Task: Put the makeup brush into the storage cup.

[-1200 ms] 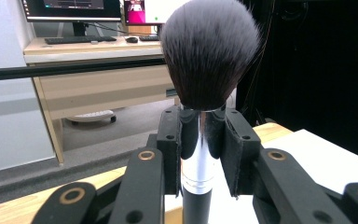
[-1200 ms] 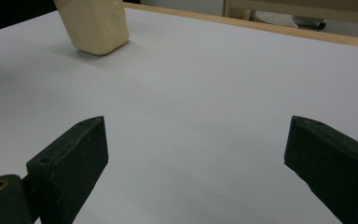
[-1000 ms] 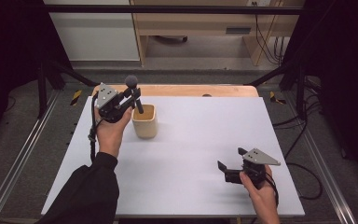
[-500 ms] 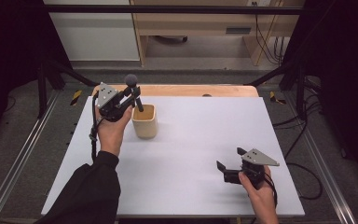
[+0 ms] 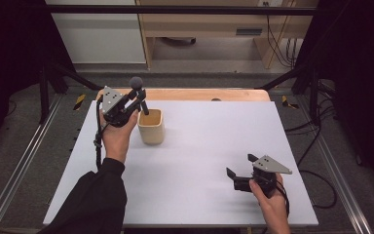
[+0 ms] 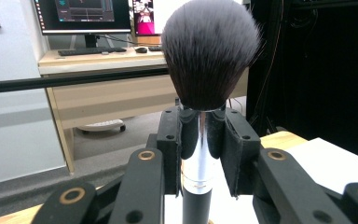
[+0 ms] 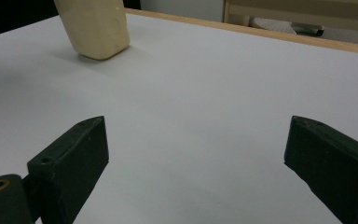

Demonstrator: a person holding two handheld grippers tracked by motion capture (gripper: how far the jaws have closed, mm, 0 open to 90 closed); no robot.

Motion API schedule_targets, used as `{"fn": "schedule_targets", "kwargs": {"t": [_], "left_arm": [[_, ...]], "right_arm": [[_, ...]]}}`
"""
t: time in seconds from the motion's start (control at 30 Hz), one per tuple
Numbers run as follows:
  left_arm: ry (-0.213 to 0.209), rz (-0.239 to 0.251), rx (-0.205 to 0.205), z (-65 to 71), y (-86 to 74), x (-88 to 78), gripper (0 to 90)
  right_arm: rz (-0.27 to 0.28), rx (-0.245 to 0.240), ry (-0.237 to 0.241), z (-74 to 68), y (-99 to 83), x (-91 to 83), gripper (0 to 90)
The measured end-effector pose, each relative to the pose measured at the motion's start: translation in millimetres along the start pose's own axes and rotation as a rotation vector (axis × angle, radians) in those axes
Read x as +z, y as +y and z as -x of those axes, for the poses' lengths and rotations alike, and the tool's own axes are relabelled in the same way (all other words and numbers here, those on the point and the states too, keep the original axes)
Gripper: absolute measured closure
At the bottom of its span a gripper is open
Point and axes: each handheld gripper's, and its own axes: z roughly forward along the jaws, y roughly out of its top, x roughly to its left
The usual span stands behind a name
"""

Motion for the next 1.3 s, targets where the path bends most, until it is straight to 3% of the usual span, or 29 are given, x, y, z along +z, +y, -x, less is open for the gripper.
{"fn": "schedule_targets", "kwargs": {"t": [0.73,0.9,1.3], "left_arm": [[0.025,0.033,-0.023,-9.4,-4.7,2.4,71.0],[0.032,0.031,-0.015,-8.9,-7.7,6.6,71.0],[0.045,0.036,0.004,-10.3,-11.7,9.3,71.0]], "right_arm": [[0.013,0.001,0.001,-0.1,-0.1,0.1,6.3],[0.034,-0.003,-0.003,0.7,-0.1,-1.1,6.2],[0.030,-0.002,-0.006,0.1,-1.2,0.8,6.1]]}}
